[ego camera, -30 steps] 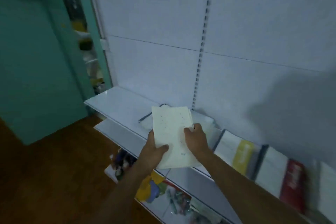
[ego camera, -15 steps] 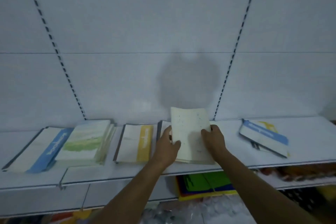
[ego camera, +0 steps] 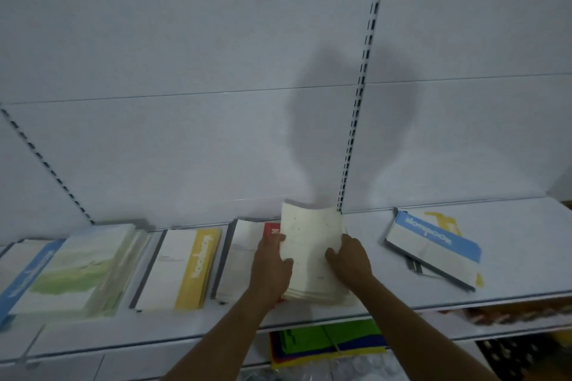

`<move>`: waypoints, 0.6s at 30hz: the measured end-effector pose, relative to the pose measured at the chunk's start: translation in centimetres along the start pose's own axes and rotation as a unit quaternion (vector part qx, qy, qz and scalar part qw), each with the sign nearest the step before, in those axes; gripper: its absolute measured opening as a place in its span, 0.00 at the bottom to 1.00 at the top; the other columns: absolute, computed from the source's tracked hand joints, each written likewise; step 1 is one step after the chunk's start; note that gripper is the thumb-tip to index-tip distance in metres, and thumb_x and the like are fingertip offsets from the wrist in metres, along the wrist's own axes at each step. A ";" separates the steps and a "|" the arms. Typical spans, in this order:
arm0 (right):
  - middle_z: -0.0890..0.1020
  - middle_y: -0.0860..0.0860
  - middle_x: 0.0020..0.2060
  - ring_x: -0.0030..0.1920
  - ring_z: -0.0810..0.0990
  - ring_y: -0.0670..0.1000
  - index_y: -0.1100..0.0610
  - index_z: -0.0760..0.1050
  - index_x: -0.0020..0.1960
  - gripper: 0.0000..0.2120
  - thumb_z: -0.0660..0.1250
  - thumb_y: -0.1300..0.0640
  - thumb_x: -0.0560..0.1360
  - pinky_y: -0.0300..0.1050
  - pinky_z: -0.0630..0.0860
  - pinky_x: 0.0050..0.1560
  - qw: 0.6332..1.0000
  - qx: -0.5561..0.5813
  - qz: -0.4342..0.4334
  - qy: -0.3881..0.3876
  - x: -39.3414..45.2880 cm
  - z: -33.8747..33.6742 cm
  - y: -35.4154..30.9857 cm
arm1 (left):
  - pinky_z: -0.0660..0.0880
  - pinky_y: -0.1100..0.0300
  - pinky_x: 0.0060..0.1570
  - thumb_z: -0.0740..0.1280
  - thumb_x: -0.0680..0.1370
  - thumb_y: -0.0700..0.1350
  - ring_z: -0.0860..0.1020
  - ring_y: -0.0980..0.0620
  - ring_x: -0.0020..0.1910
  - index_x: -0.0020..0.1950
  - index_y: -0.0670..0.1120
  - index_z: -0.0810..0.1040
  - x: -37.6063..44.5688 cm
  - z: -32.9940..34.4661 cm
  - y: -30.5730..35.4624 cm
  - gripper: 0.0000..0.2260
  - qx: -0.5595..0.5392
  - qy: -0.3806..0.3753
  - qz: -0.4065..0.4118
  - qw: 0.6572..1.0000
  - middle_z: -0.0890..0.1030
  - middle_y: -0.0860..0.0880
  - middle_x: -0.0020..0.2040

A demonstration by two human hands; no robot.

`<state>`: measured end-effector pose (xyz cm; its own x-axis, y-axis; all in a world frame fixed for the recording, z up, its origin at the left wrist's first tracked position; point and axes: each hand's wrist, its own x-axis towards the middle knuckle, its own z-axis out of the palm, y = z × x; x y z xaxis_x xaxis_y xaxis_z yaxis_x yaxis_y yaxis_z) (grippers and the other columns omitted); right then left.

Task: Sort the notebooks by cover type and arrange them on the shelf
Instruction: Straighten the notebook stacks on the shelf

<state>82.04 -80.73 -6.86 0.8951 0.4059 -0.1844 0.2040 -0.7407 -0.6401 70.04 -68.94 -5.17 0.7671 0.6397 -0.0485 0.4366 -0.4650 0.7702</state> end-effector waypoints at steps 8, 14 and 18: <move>0.65 0.57 0.64 0.63 0.68 0.56 0.58 0.56 0.74 0.29 0.60 0.50 0.77 0.51 0.72 0.61 0.994 -0.105 0.030 0.026 -0.2 0.9 -1.1 | 0.72 0.57 0.55 0.68 0.74 0.45 0.72 0.50 0.59 0.60 0.55 0.72 2.4 -0.3 -0.2 0.16 0.185 -0.069 0.005 0.980 0.72 0.50 0.63; 0.72 0.55 0.61 0.61 0.74 0.53 0.56 0.66 0.68 0.23 0.64 0.50 0.76 0.45 0.72 0.60 0.998 -0.010 0.047 0.041 -2.1 -2.6 0.3 | 0.69 0.53 0.57 0.61 0.75 0.48 0.67 0.45 0.62 0.64 0.49 0.70 2.1 0.6 4.5 0.17 0.290 -0.044 0.116 0.949 0.64 0.45 0.66; 0.81 0.55 0.52 0.54 0.78 0.53 0.56 0.71 0.62 0.15 0.63 0.51 0.77 0.42 0.74 0.50 0.988 0.009 0.112 0.109 -5.4 -7.3 4.6 | 0.72 0.52 0.55 0.61 0.78 0.49 0.70 0.48 0.58 0.59 0.49 0.72 1.0 4.3 8.8 0.11 0.217 -0.127 0.217 0.943 0.70 0.47 0.60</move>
<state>81.09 -90.22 -3.32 0.9816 0.1060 -0.1589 -0.0145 -0.7880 -0.6155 76.66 -75.06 -1.19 0.9817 0.1894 0.0191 0.1639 -0.8917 0.4219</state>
